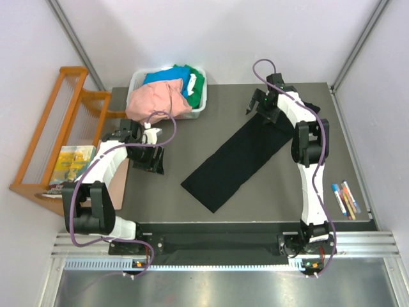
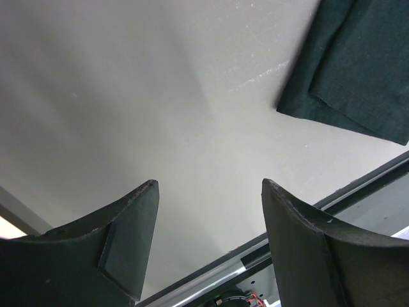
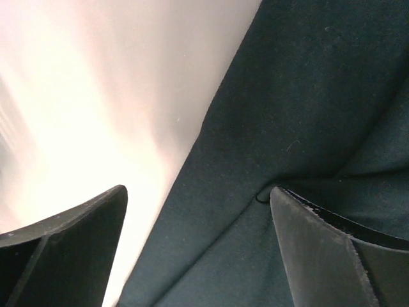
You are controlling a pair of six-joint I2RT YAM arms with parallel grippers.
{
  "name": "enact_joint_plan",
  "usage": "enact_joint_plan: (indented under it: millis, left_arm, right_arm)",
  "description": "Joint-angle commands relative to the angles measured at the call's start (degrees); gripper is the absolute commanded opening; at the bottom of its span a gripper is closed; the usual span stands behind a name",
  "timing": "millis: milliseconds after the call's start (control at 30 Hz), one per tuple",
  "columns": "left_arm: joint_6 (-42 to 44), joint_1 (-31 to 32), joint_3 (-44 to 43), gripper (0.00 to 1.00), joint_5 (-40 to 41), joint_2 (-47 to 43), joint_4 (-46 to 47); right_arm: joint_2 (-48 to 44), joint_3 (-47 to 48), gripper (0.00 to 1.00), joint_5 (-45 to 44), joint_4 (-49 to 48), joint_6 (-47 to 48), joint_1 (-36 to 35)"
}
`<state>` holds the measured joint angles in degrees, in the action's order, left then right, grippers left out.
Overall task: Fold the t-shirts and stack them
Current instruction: Fold the tshirt
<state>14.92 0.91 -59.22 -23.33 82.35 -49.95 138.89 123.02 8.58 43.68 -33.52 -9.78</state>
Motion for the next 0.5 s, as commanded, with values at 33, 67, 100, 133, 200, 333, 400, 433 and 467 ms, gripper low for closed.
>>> enact_joint_plan:
  millis: [33, 67, 100, 133, 200, 333, 400, 433, 467]
  left_arm:
    - [0.2, 0.0, -2.0, 0.7, -1.9, -0.5, 0.4]
    - [0.2, 0.0, -2.0, 0.7, -1.6, -0.5, 0.2]
    - [0.4, 0.0, -2.0, 0.7, -1.6, -0.4, 0.2]
    - [0.5, 0.0, -2.0, 0.7, -1.6, -0.5, 0.0]
    - [0.6, 0.0, -2.4, 0.7, -1.5, -0.7, -0.5]
    - [0.9, 0.0, -4.3, 0.71, -1.9, -1.3, -1.9]
    - [1.3, 0.1, -6.3, 0.71, -2.6, -1.4, -3.1]
    - [1.4, 0.2, -7.0, 0.71, -3.5, -1.4, -3.4]
    - [1.6, 0.3, -8.1, 0.71, -3.7, -1.3, -3.8]
  right_arm:
    - [-1.6, 0.8, 0.96, -1.1, -0.7, 1.7, -0.6]
    - [-2.3, 0.3, 0.97, -1.7, -0.5, 1.9, -0.6]
    - [-4.1, -0.8, 0.98, -2.5, -0.4, 2.1, -0.5]
    - [-4.9, -1.0, 0.98, -3.1, -0.2, 2.6, -0.6]
    - [-7.9, -1.9, 1.0, -3.9, 1.7, 2.8, -0.6]
    - [-16.3, -9.0, 1.0, -4.3, 3.1, 3.4, -0.9]
    - [-24.0, -16.9, 1.0, -5.8, 2.5, 3.8, -2.6]
    - [-26.8, -19.7, 1.0, -8.0, 1.4, 5.1, -3.6]
    - [-29.5, -22.4, 1.0, -8.7, 1.1, 5.9, -4.8]
